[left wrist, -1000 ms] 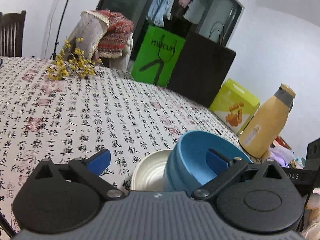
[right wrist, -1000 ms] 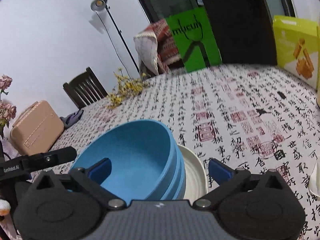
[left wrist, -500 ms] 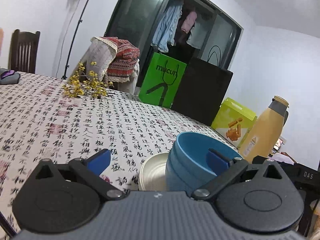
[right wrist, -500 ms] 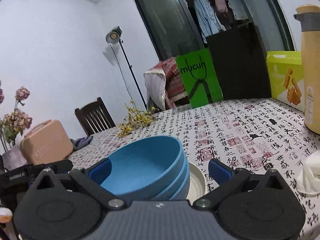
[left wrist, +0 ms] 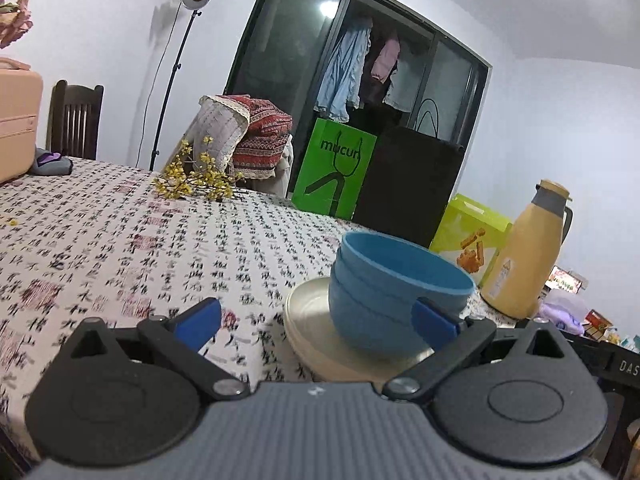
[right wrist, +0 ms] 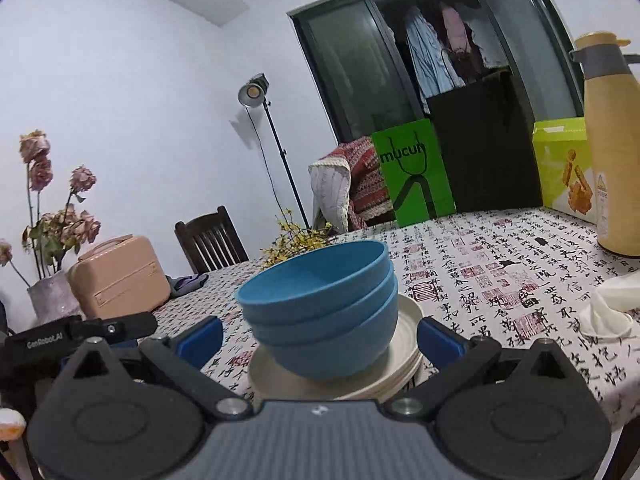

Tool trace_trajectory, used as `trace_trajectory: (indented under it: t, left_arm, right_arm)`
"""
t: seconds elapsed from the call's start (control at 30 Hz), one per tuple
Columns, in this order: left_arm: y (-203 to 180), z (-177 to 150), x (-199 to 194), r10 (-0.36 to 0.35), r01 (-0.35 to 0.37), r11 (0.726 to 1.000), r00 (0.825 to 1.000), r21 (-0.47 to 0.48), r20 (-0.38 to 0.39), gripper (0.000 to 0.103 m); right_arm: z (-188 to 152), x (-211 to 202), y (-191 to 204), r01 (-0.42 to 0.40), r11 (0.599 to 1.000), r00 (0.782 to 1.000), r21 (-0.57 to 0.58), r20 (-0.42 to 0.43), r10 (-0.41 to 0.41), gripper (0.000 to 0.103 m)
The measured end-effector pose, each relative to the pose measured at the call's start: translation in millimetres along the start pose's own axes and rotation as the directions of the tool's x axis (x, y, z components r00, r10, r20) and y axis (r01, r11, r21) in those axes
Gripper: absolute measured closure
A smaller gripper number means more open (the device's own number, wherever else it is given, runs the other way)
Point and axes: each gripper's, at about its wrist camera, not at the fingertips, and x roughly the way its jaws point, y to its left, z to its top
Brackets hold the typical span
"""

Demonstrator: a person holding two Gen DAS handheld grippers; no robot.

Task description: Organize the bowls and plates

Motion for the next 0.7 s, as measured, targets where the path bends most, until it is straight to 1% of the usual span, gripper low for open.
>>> trace_trajectory:
  t: [0.13,0.3,0.4,0.47,0.63,0.7]
  left_arm:
    - [-4,-16,-11,0.009,-0.009,1.000,1.000,0.022,0.012,0.000]
    - [-12,-39,-25,0.037,-0.041,0.995,0.998,0.091,0.045,0.000]
    - [-18,-56,-31,0.062,-0.070,0.988,0.996,0.139,0.056,0.000]
    - [-19,-65,-34,0.075,-0.083,0.984,0.996,0.160,0.052,0.000]
    - [-12,-84,-43,0.079,-0.080,0.985,0.997,0.153,0.017,0.000]
    - [-12,-90,-45,0.091,-0.091,0.982,0.996,0.164,0.011,0.000]
  right_arm:
    - [-17,-14,9,0.011,0.999,1.000,-0.033,0.028,-0.010,0.000]
    - [-40,-33,20,0.044,0.996,0.997,-0.080,0.065,-0.039,0.000]
    - [-50,-41,22,0.064,0.994,0.996,-0.088,0.067,-0.059,0.000]
    - [-58,-47,25,0.080,0.992,0.995,-0.095,0.060,-0.075,0.000]
    - [-76,-58,26,0.106,0.991,0.994,-0.076,0.035,-0.104,0.000]
    - [-81,-62,28,0.114,0.990,0.993,-0.078,0.032,-0.112,0.000]
